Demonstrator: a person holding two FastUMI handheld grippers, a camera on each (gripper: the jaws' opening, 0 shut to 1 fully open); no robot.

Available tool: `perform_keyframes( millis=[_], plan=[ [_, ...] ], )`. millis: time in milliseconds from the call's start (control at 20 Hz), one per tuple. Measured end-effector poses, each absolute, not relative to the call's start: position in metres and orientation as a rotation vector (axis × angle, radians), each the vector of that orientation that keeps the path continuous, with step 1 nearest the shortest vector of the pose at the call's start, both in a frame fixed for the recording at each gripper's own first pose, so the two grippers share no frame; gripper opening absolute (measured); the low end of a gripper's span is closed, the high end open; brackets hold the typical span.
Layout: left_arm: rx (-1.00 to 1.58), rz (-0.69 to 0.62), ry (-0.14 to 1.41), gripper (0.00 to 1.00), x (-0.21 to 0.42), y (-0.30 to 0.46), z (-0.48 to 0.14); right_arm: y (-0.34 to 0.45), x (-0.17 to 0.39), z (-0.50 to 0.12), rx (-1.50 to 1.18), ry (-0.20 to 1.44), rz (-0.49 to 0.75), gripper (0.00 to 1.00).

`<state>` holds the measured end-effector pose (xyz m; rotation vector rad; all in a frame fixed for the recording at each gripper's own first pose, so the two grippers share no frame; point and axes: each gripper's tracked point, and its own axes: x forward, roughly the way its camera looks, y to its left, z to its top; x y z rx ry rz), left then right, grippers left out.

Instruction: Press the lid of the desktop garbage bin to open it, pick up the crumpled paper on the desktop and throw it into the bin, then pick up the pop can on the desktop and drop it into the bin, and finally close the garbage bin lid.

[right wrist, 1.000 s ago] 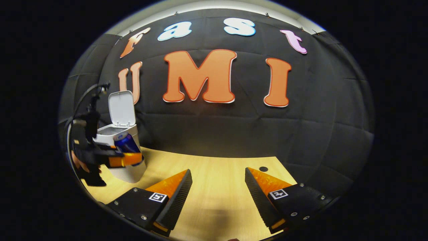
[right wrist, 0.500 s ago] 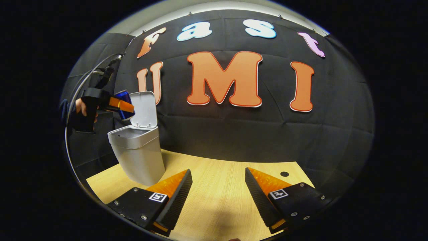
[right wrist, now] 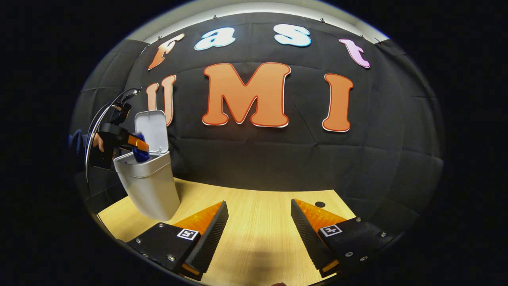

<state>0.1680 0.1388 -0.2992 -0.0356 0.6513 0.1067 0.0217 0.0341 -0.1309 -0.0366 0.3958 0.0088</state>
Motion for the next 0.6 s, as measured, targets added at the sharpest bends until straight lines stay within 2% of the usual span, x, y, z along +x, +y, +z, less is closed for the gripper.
perform_keyframes(
  millis=[100, 450, 600],
  plan=[
    [-0.048, 0.111, 0.605, 0.98, 0.174, 0.136, -0.288, 0.034, 0.020, -0.132, -0.037, 0.400, 0.007, 0.95],
    [0.022, 0.084, 0.390, 0.94, 0.206, 0.121, -0.183, 0.035, 0.023, -0.129, -0.045, 0.396, 0.022, 0.95],
    [0.082, 0.119, 0.325, 0.94, 0.239, 0.132, -0.141, 0.033, 0.024, -0.127, -0.040, 0.390, 0.020, 0.95]
  ],
)
